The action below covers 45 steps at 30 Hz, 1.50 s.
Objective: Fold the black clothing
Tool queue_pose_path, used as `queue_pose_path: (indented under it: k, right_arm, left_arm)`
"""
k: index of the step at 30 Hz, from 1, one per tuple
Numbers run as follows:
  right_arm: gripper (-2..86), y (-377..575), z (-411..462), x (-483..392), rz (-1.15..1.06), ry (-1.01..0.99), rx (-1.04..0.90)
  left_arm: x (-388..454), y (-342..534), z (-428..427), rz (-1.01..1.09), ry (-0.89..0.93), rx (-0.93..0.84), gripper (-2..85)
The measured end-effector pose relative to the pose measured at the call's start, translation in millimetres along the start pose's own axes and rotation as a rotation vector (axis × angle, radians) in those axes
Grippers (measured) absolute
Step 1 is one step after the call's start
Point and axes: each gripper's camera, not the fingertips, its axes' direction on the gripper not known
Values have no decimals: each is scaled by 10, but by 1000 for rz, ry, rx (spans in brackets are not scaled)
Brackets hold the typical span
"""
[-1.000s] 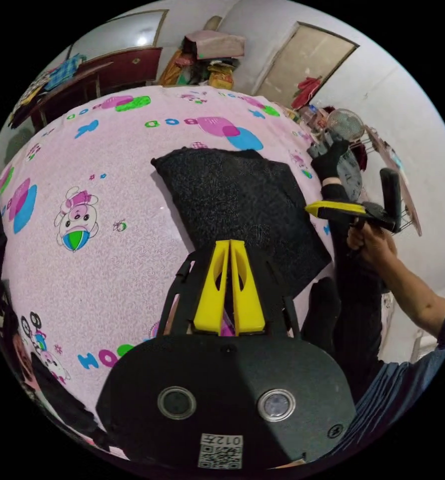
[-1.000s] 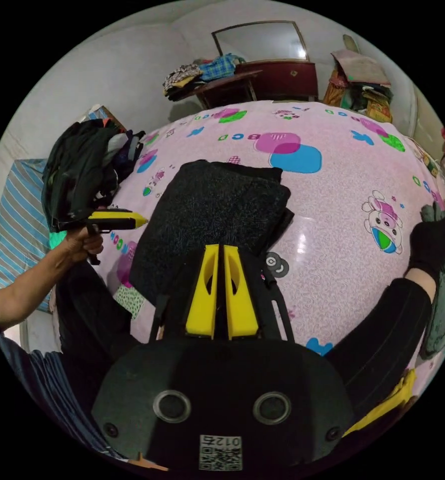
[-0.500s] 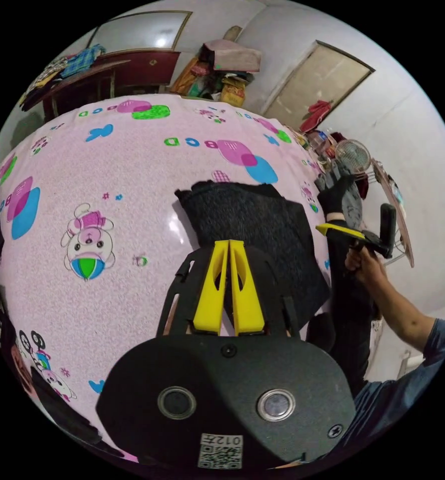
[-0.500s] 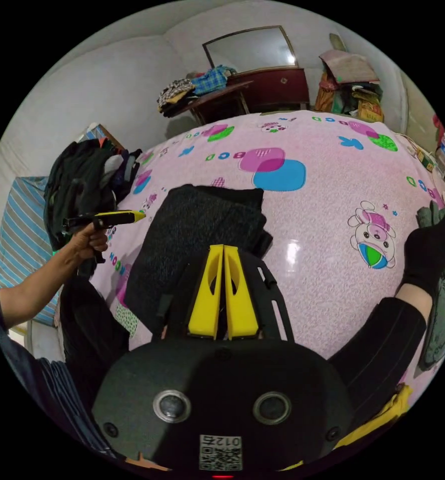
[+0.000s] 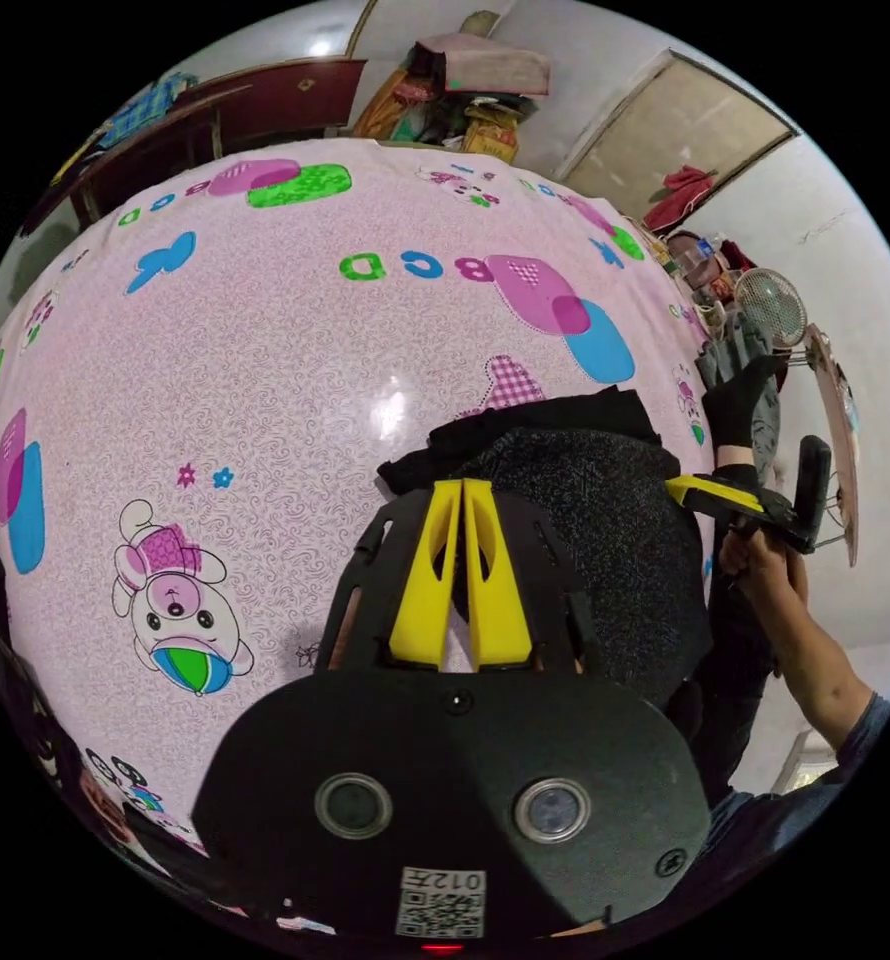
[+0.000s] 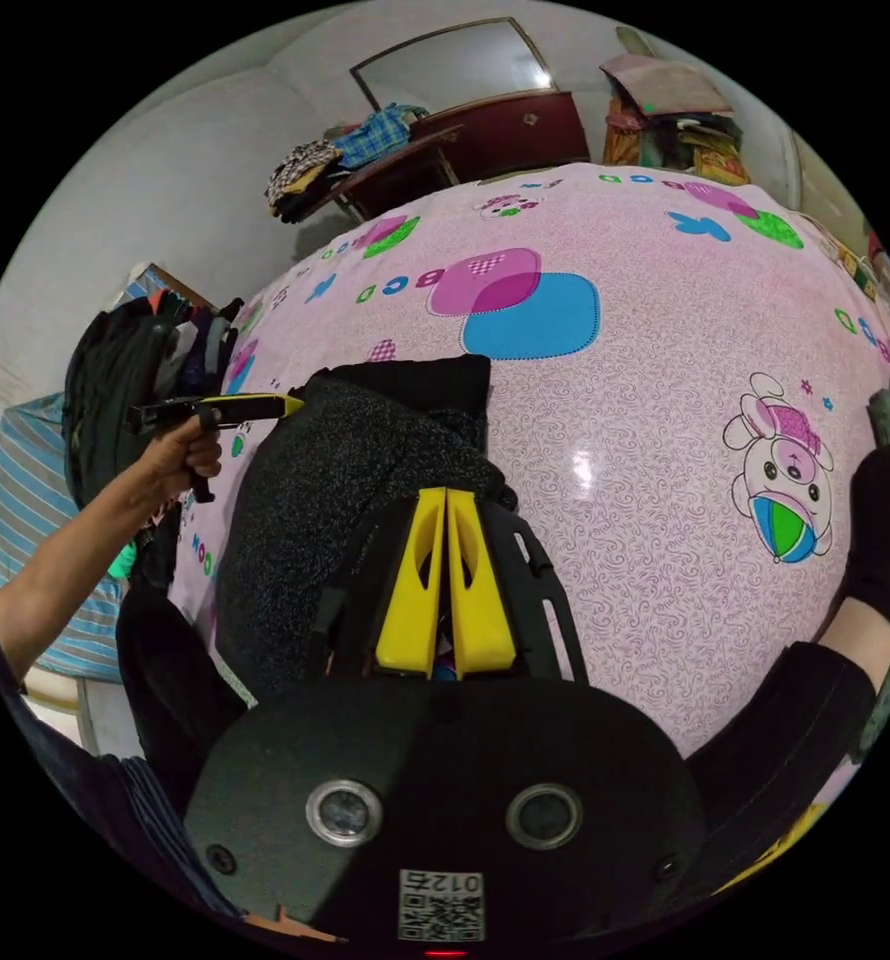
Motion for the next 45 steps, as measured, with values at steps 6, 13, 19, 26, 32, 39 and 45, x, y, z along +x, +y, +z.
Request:
queue_pose_path:
  k: [6, 13, 19, 26, 32, 39, 45]
  right_arm:
    - [42, 148, -416, 467, 168, -219, 75]
    - [141, 210, -332, 976, 307, -392, -26]
    - [134, 139, -149, 1077, 331, -527, -3]
    - [113, -88, -20, 931, 220, -537, -61]
    - [85, -79, 66, 752, 163, -559, -86]
    - [63, 170, -222, 325, 125, -553, 40]
    - [63, 507, -810, -334, -8, -527, 134]
  left_arm:
    - [-715, 502, -421, -185, 302, 154, 36]
    - [-1198, 994, -111, -268, 572, 101, 117]
    - [-1260, 943, 226, -254, 659, 92, 141]
    - [-1334, 736, 458, -188, 656, 79, 124]
    - [-1313, 801, 703, -140, 615, 58, 89]
    - [-1105, 1154, 654, -95, 570, 137, 67]
    - [-656, 1579, 312, 24, 516, 226, 61]
